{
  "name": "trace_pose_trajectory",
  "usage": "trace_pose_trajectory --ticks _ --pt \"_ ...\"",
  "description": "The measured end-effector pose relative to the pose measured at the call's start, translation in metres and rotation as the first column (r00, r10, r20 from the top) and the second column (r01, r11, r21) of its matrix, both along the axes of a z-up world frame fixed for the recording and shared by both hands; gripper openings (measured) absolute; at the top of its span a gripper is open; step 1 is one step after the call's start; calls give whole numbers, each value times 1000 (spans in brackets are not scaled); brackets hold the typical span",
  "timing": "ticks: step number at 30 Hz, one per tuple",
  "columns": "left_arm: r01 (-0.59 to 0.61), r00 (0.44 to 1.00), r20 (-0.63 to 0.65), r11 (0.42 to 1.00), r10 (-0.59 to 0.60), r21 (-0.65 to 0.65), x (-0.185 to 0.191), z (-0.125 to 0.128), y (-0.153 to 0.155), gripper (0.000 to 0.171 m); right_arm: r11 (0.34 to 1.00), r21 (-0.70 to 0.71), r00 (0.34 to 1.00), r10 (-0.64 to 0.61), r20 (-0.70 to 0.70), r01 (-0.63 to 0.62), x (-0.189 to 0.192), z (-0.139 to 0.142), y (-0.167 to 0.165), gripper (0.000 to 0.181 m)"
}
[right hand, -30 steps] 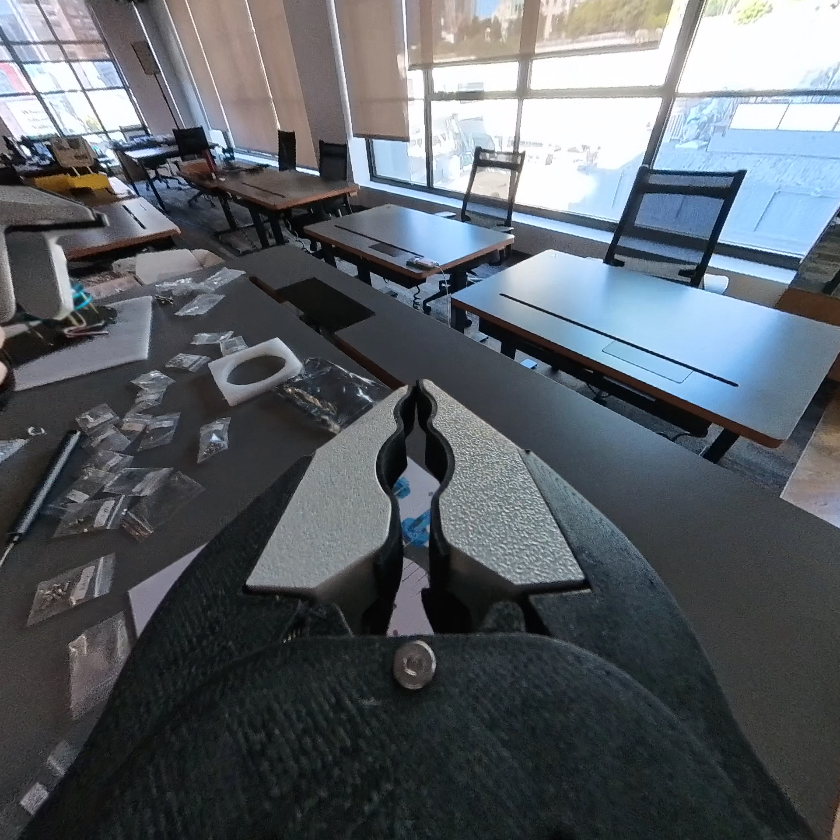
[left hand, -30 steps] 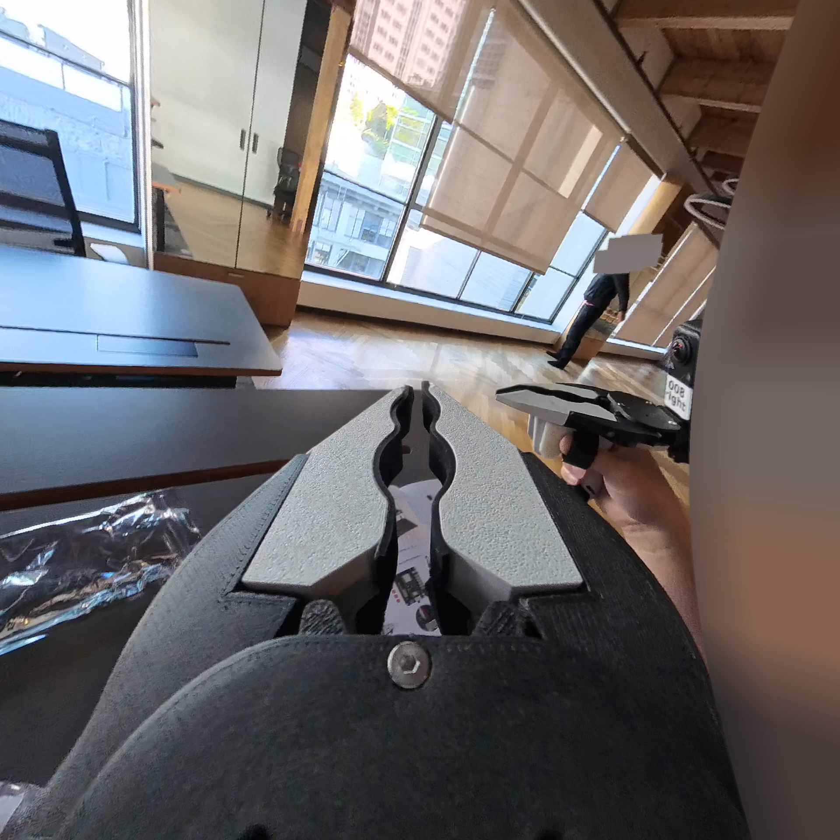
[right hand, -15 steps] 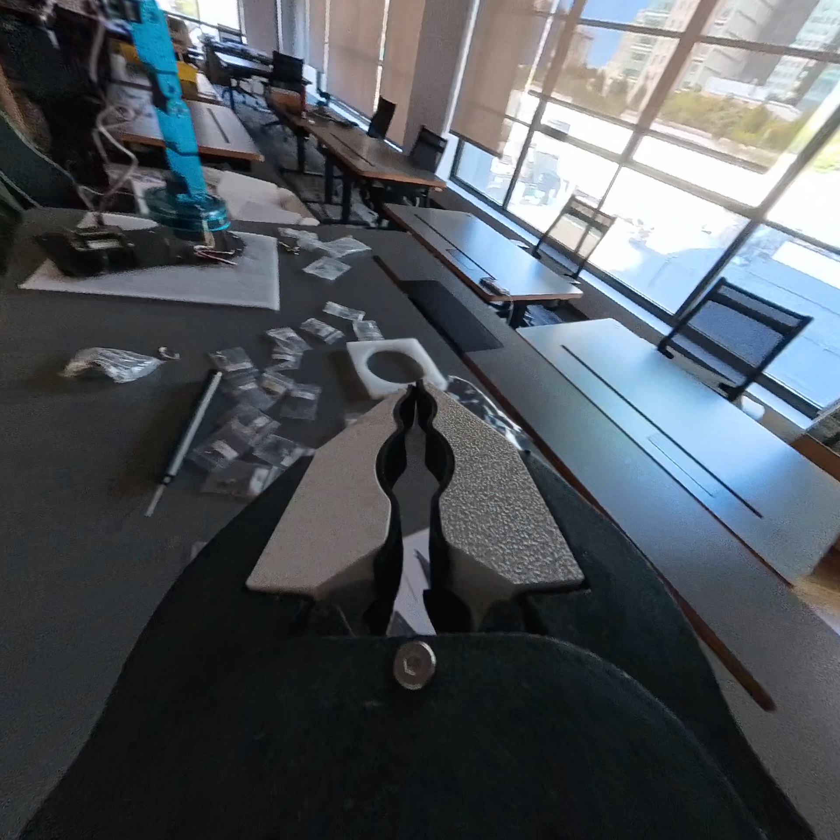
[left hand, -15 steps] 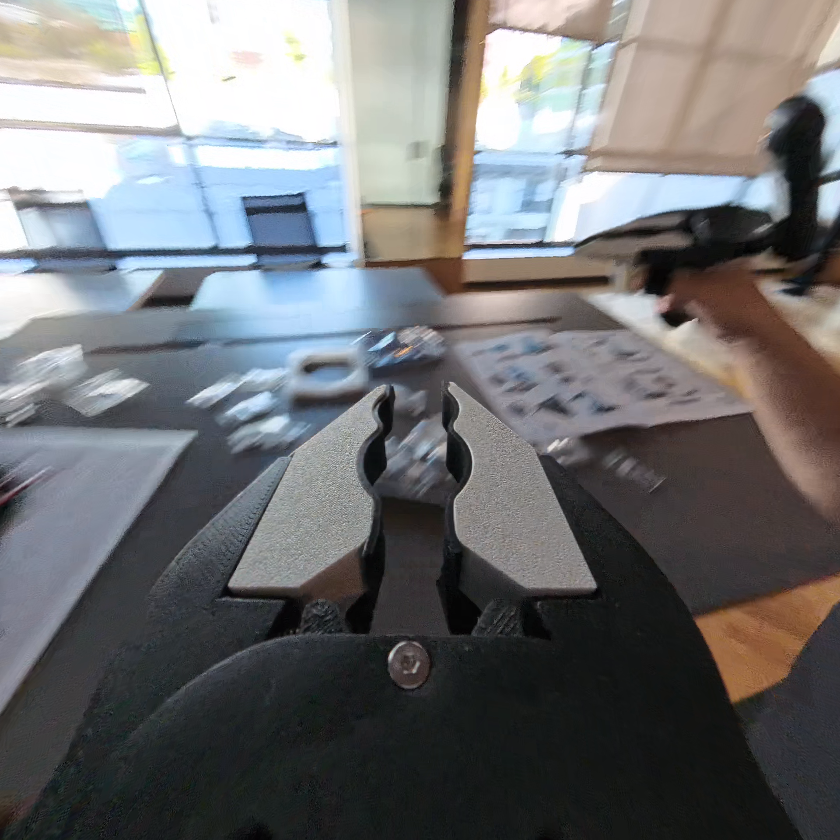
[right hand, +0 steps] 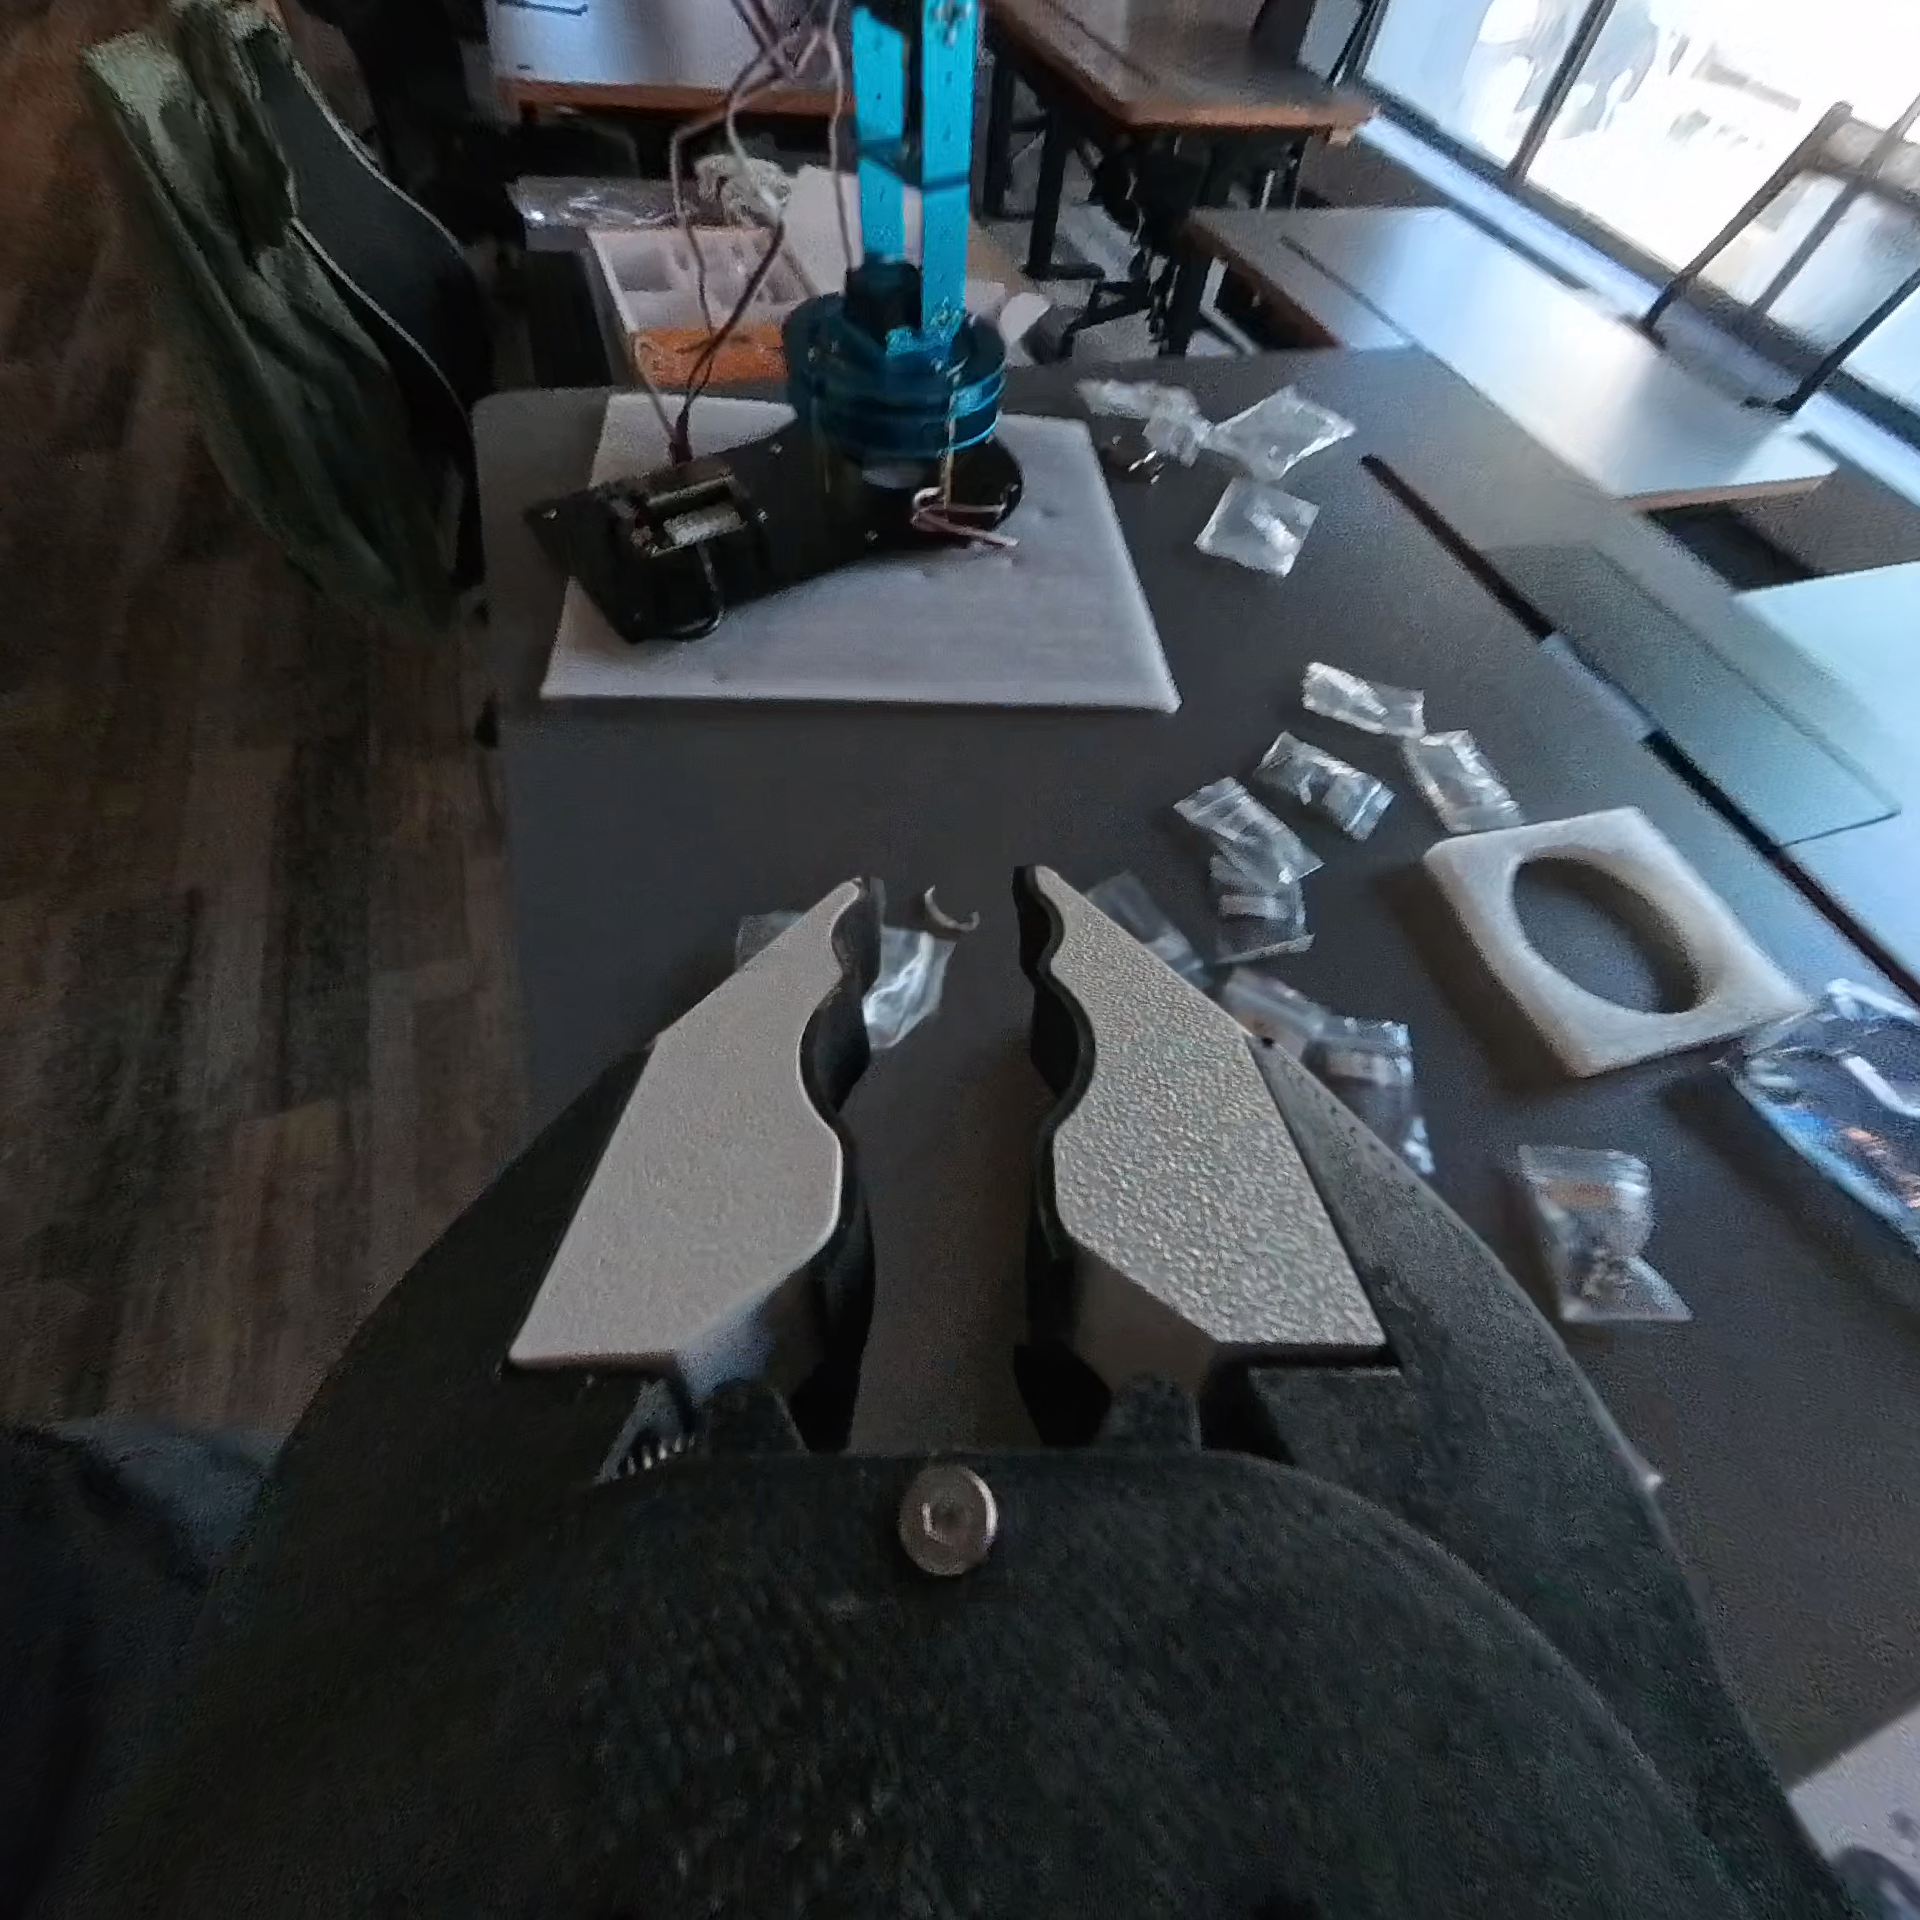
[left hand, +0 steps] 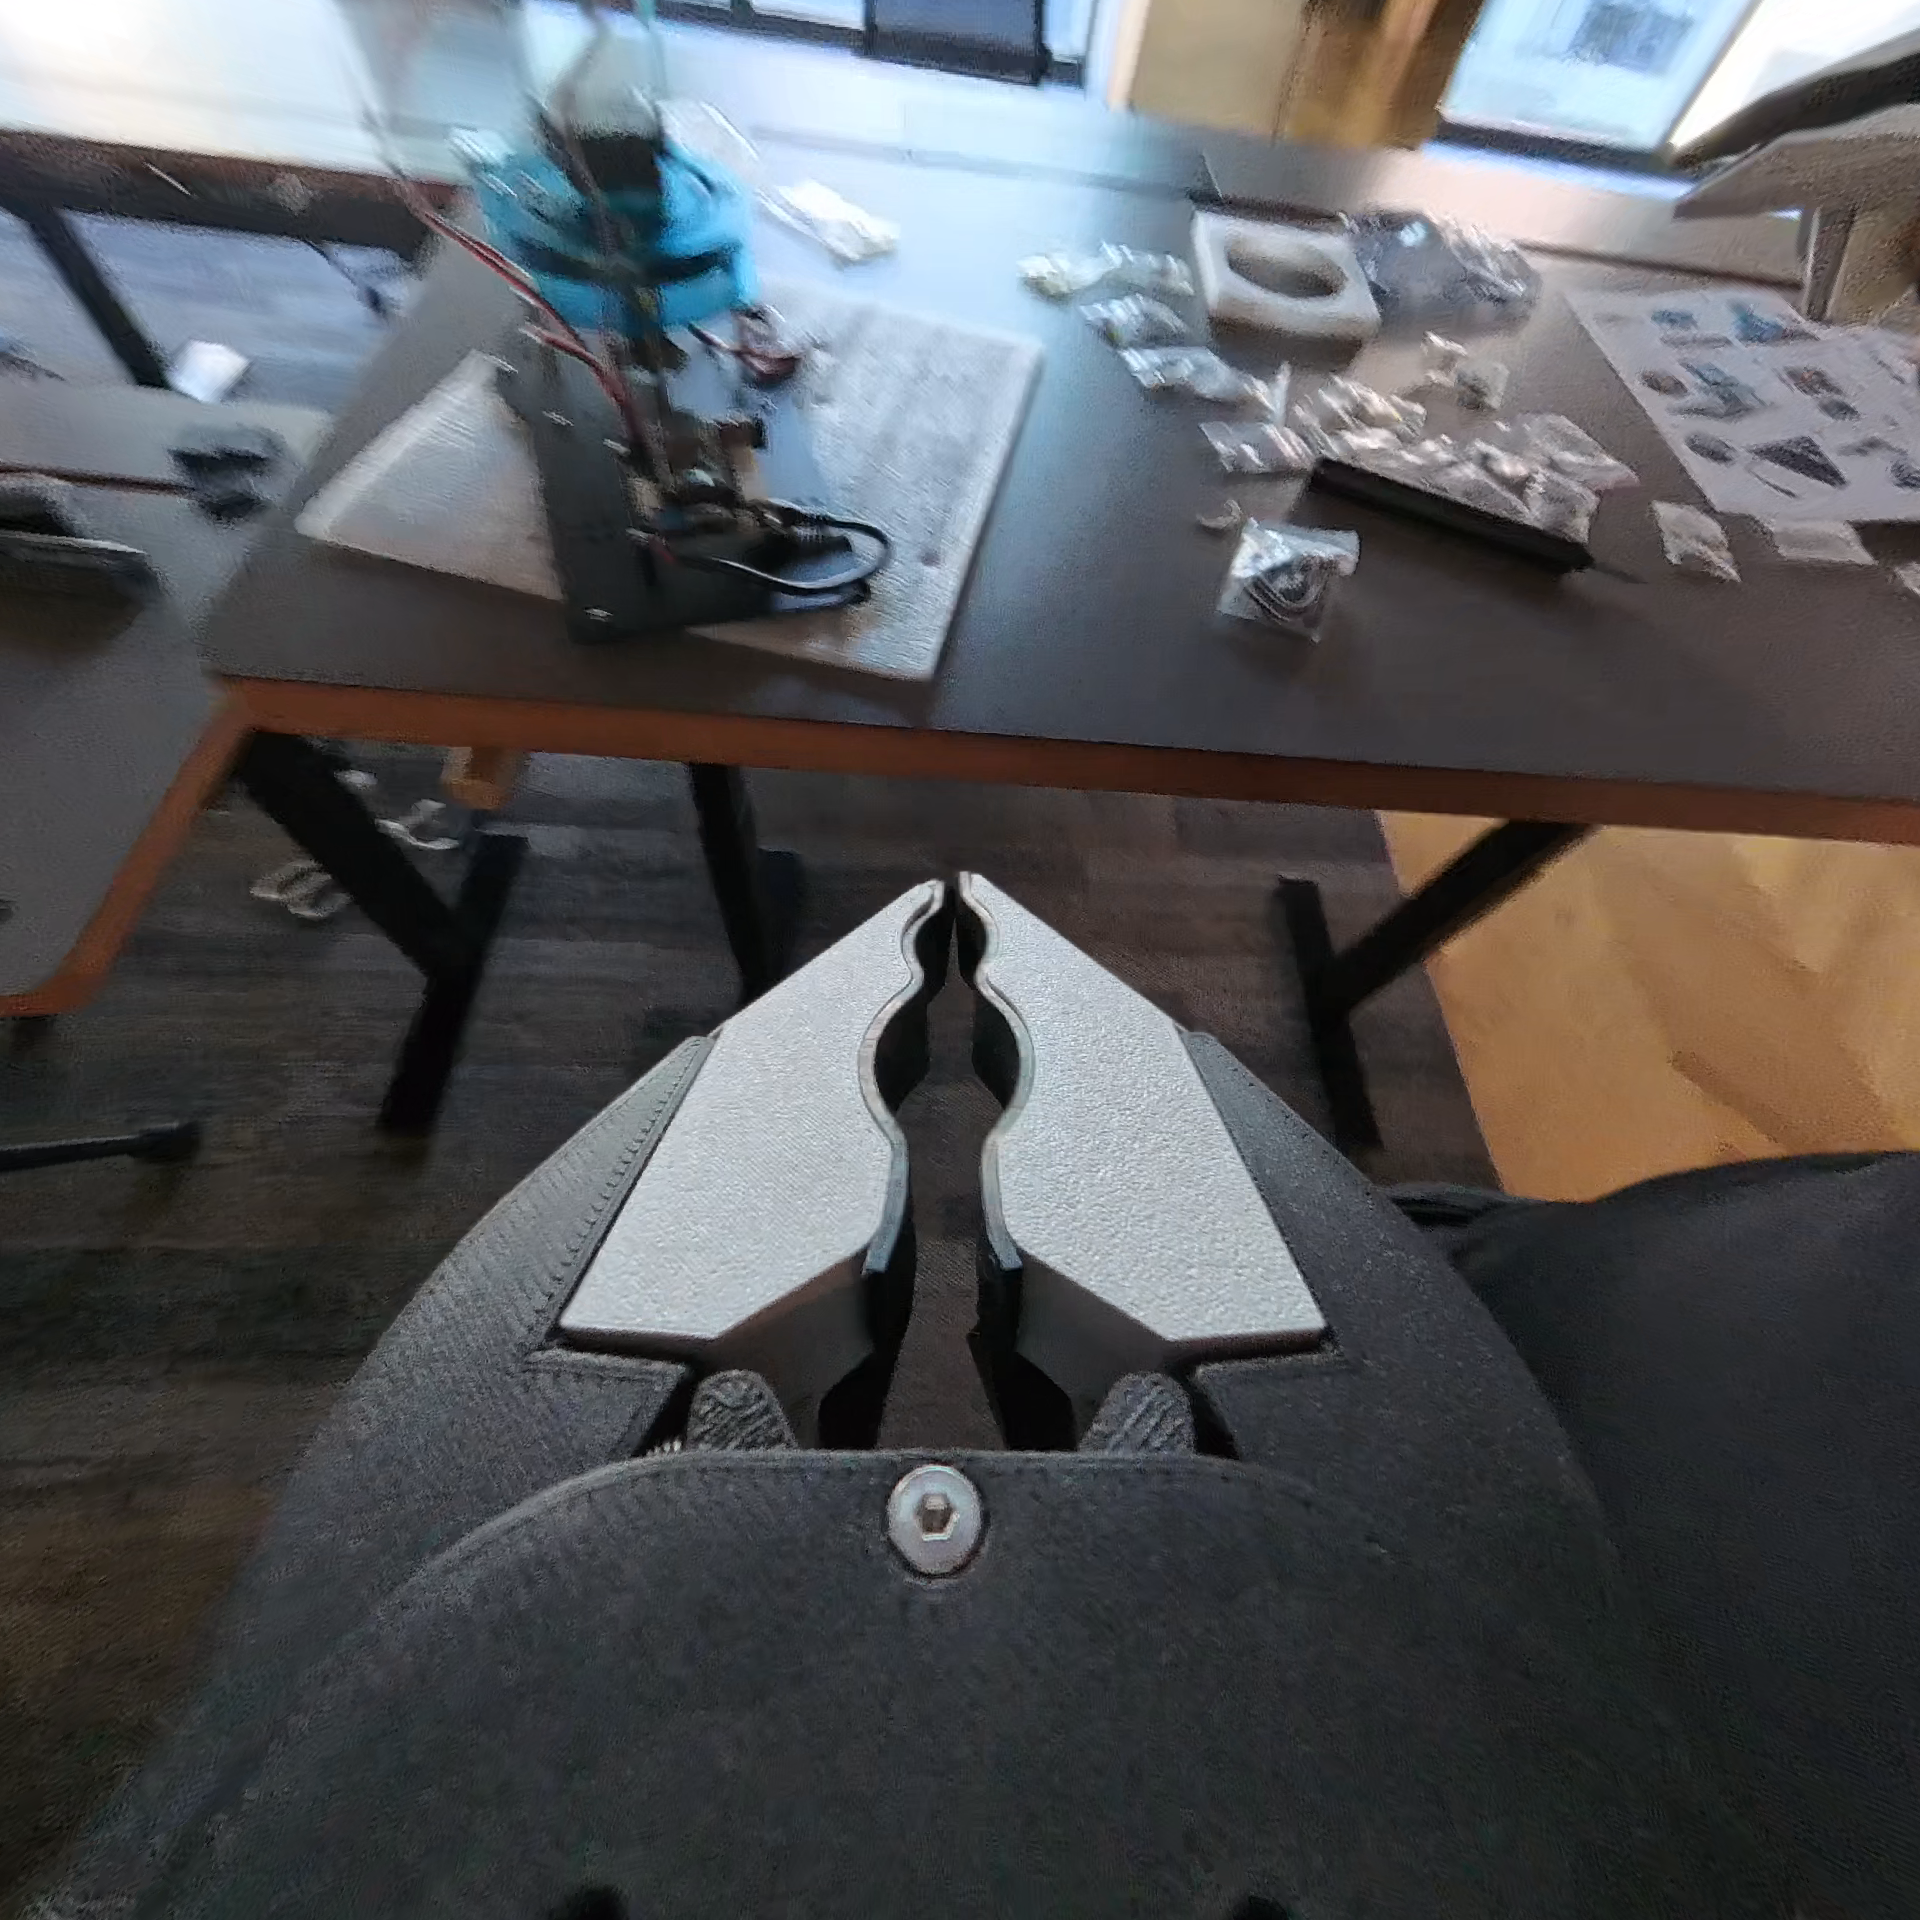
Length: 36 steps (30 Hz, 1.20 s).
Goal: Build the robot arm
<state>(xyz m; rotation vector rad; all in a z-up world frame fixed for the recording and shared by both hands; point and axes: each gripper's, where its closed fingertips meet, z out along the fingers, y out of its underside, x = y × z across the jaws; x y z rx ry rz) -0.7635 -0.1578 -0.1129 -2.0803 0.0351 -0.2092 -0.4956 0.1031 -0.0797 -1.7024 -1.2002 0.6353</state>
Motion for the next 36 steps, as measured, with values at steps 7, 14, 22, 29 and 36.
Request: trace_pose_trajectory --ticks 7,14,22,29,36 --pt "332 939 105 943 -328 -18 134 -39 155 40 966 -260 994 29 108 1 3 -113 8 24" --pt "397 912 -3 885 -410 -242 194 -101 238 70 902 -431 997 63 46 -37 -28 -129 22 20" --pt "485 835 -150 838 -529 -251 213 -121 256 41 763 -638 994 109 -27 -101 -38 -137 9 22" --pt "538 795 -337 843 -504 11 202 -93 259 35 677 -721 986 47 -157 -147 -30 -109 30 21" --pt "592 735 -504 793 -454 148 201 -55 268 34 508 -805 939 21 -344 -306 -37 -69 30 16"
